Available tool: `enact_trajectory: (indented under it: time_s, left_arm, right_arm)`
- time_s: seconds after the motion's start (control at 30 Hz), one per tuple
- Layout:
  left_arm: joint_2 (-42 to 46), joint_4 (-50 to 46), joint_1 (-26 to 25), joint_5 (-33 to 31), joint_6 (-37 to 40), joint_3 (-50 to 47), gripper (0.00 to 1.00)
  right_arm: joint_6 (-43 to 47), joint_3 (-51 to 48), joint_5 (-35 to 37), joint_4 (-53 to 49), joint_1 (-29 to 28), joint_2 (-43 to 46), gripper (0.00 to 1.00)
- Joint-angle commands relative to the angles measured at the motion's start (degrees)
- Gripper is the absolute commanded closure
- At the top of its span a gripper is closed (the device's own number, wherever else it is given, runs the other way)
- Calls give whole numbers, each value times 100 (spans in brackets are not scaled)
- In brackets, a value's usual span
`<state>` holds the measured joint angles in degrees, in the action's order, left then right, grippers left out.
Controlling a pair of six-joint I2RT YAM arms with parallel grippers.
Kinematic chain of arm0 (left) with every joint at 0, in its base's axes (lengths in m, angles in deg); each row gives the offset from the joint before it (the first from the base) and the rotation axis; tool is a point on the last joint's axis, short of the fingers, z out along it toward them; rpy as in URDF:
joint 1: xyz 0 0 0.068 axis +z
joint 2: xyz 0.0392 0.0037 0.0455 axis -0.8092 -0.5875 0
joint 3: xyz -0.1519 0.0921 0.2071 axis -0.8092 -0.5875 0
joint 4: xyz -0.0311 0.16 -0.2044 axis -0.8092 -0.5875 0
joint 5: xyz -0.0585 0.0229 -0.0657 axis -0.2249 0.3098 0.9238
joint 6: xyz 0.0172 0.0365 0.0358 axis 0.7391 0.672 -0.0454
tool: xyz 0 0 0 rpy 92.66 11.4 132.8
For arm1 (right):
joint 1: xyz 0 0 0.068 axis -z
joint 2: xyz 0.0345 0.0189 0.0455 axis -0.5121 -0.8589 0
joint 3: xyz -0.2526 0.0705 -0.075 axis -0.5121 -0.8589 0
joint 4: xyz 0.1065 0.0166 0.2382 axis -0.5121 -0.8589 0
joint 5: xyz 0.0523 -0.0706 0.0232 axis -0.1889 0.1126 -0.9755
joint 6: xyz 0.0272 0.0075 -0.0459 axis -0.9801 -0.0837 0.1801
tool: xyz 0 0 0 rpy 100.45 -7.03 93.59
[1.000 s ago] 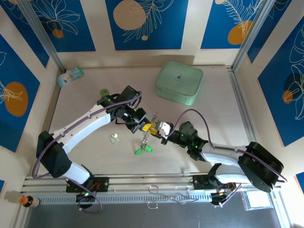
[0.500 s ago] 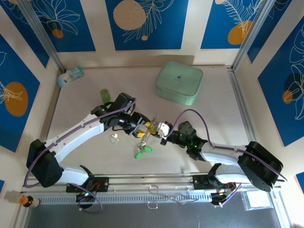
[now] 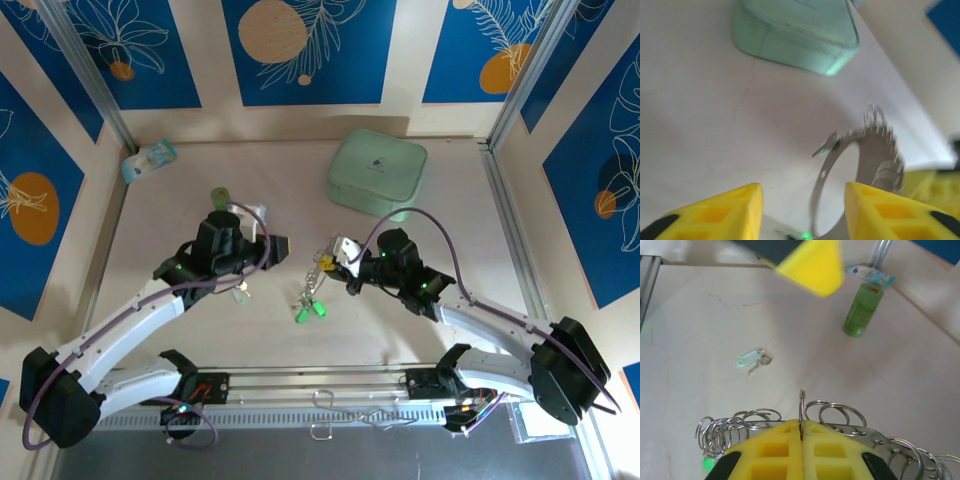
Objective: Put the keys on the keyring
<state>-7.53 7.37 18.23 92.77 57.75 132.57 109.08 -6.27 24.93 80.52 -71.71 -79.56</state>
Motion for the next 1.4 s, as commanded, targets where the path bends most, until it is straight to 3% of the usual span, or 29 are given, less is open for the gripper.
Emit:
enact_trajectory:
  time_s: [0.0, 0.23, 0.47, 0.7, 1.17, 1.37]
  left_arm:
    - [169, 683, 11, 873, 2955, -424, 62]
    - [45, 1425, -23, 2251, 4623, -880, 70]
    - [-504, 2335, -73, 2957, 4611, -918, 74]
    - [-748, 2347, -92, 3577, 4725, -939, 73]
    - [-952, 2176, -104, 3753, 4758, -810, 73]
    - [-759, 2138, -97, 3361, 4759, -931, 71]
  right_arm:
    - [-78, 391, -588, -916, 173, 91, 100]
    - [374, 905, -1171, -1972, 329, 44, 100]
    - [777, 1253, -1344, -2378, 219, -92, 100]
    - [998, 1662, -1127, -2705, 103, -417, 100]
    - [1281, 1936, -482, -3047, -194, -737, 100]
    - [1130, 1629, -476, -2808, -53, -478, 100]
